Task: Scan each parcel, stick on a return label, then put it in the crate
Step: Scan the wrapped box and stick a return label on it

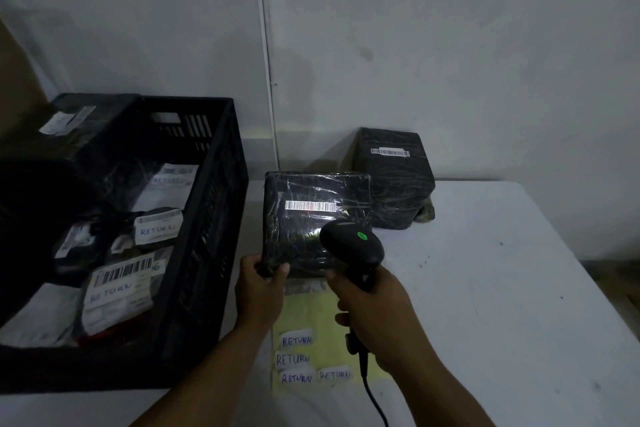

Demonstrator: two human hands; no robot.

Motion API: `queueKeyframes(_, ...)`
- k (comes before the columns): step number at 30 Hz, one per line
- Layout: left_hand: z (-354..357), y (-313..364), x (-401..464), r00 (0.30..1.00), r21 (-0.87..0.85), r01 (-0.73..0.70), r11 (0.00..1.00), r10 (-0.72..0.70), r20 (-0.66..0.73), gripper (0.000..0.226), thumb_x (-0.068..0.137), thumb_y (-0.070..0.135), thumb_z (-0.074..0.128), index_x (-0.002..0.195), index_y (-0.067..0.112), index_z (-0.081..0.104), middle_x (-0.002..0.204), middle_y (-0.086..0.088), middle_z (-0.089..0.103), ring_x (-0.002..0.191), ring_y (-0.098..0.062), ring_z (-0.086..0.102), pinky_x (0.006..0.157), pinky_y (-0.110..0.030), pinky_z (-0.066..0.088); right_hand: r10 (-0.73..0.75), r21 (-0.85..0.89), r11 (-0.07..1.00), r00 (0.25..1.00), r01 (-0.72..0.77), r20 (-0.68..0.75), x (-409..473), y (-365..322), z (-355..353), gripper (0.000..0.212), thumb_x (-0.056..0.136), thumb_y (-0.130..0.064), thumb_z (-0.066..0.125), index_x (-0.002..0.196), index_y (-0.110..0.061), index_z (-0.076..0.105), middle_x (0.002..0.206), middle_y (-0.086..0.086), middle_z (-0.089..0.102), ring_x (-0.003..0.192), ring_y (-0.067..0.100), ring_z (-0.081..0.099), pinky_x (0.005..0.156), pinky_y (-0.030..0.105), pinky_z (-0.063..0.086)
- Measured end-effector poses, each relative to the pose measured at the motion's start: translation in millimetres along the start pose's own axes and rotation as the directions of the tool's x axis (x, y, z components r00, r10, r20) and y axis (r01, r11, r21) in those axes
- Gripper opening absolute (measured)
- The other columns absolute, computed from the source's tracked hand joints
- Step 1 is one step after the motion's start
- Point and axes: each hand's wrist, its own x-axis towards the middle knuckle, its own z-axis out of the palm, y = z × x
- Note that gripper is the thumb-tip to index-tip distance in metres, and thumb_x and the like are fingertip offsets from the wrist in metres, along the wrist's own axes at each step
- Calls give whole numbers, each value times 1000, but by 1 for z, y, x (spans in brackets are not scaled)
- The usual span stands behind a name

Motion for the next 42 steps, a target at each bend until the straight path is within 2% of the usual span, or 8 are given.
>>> queueKeyframes(5, 0, 1, 0, 1000, 9, -2, 1000, 2, -5, 36, 84, 25, 78, 106, 19, 51, 92, 10, 61, 81, -4, 60, 63, -22, 43, 6, -22, 1000, 1000, -6, -6, -10, -10, -7, 19, 88, -35, 72, 95, -18, 66, 83, 19, 69, 75, 30, 71, 56, 18, 54)
queueKeyframes(10, 1, 2, 1, 1000, 14, -5, 1000, 5, -5, 36, 85, 26, 77, 108, 20, 50, 93, 12, 59, 81, -1, 58, 62, -20, 42, 5, -18, 1000, 1000, -5, 3, -19, -19, -11, 18, 89, -34, 71, 92, -16, 67, 75, 12, 70, 66, 20, 70, 55, 17, 52)
queueKeyframes(15, 2, 1, 2, 1000, 17, -4, 1000, 4, -19, 37, 84, 26, 77, 108, 21, 49, 92, 15, 58, 81, 1, 57, 61, -18, 41, 16, -21, 1000, 1000, -16, 4, -26, -23, -15, 24, 89, -35, 71, 90, -11, 67, 71, 16, 68, 61, 20, 69, 55, 19, 53)
queueKeyframes(19, 3, 0, 3, 1000, 22, -1, 1000, 1, -23, 38, 84, 28, 78, 108, 22, 49, 92, 15, 59, 80, 1, 58, 60, -18, 41, 32, -10, 999, 999, -32, 7, -31, -26, -17, 27, 87, -36, 72, 89, -10, 66, 65, 10, 67, 59, 19, 69, 53, 19, 52)
queueKeyframes(25, 4, -3, 4, 1000, 26, -6, 1000, 6, -29, 38, 84, 27, 78, 108, 20, 49, 92, 12, 59, 81, -2, 58, 64, -20, 42, 46, -8, 999, 999, -46, 1, -37, -33, -20, 30, 86, -37, 72, 91, -9, 64, 69, 17, 67, 57, 18, 67, 53, 21, 55)
queueKeyframes(34, 4, -7, 5, 1000, 20, -12, 1000, 12, -27, 38, 84, 28, 78, 105, 25, 47, 91, 13, 59, 81, -2, 58, 62, -21, 42, 39, -26, 999, 999, -40, -36, -39, -35, -21, 25, 86, -37, 72, 85, -12, 66, 68, 12, 69, 63, 25, 71, 50, 19, 51)
queueKeyframes(42, 4, -3, 1, 1000, 35, 2, 999, -1, -32, 39, 83, 29, 78, 108, 22, 48, 91, 12, 59, 80, -3, 58, 62, -20, 42, 34, -46, 998, 999, -36, -28, -39, -36, -20, 27, 88, -36, 71, 87, -10, 65, 69, 16, 68, 57, 19, 68, 49, 17, 50)
